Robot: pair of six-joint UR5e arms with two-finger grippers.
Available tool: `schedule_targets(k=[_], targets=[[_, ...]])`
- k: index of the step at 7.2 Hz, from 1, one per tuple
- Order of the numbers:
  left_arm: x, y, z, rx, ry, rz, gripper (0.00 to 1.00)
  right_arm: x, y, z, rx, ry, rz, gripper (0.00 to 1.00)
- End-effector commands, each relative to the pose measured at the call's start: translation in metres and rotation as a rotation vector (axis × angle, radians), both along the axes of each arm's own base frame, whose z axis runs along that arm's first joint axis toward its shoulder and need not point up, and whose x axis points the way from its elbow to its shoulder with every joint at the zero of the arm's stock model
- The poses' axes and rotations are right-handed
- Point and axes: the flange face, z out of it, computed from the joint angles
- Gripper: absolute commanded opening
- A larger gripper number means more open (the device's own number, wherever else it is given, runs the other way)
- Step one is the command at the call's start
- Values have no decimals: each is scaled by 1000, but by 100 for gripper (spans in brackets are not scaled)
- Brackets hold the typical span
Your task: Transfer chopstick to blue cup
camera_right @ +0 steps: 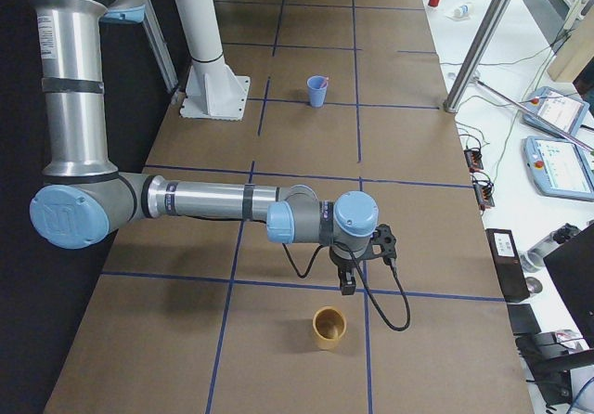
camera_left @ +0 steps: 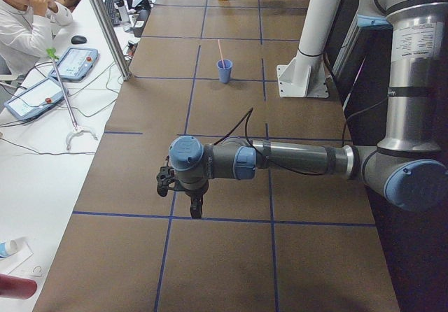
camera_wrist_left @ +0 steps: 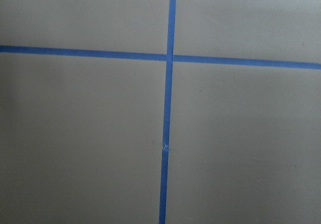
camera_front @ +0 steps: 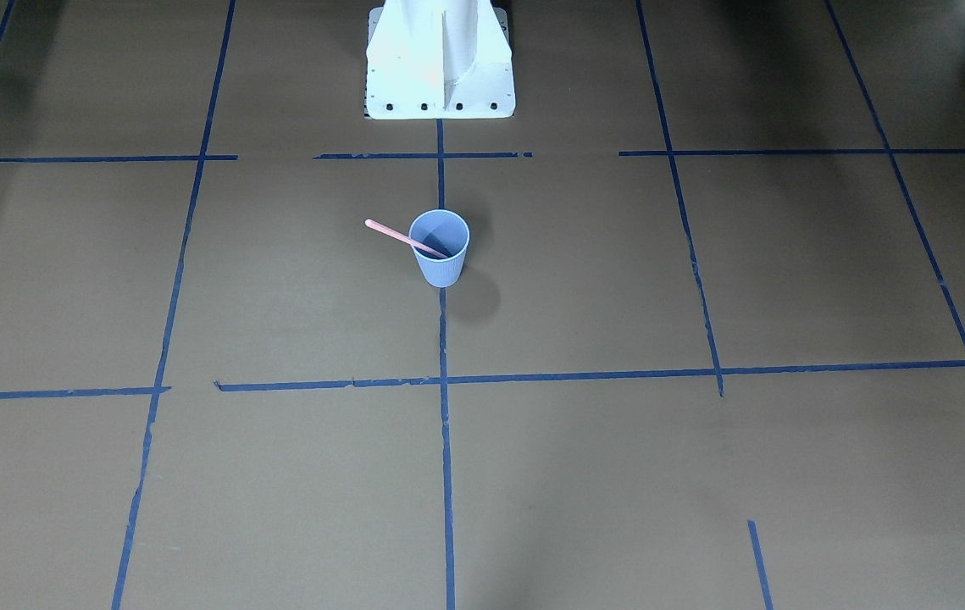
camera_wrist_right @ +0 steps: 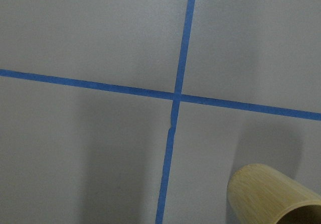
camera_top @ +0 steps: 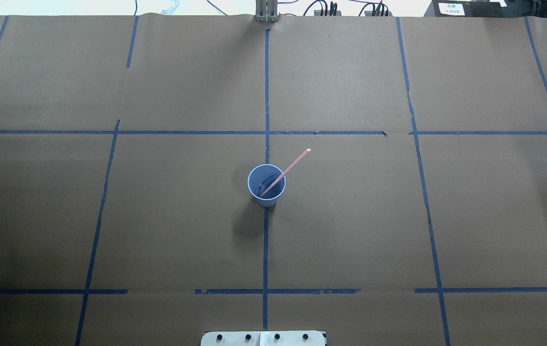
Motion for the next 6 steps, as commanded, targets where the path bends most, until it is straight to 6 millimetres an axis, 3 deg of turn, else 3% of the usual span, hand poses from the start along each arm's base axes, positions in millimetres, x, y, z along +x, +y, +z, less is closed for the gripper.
schedule_targets(k=[1, 4, 6], targets=[[-1, 5, 3, 60, -8, 0, 100, 0, 1, 1, 3, 5, 1, 100], [-10, 4, 3, 123, -143, 37, 100, 1, 1, -1, 6, 6, 1, 100], [-5, 6, 10, 50, -87, 44, 100, 0, 1, -1, 5, 5, 2, 100]])
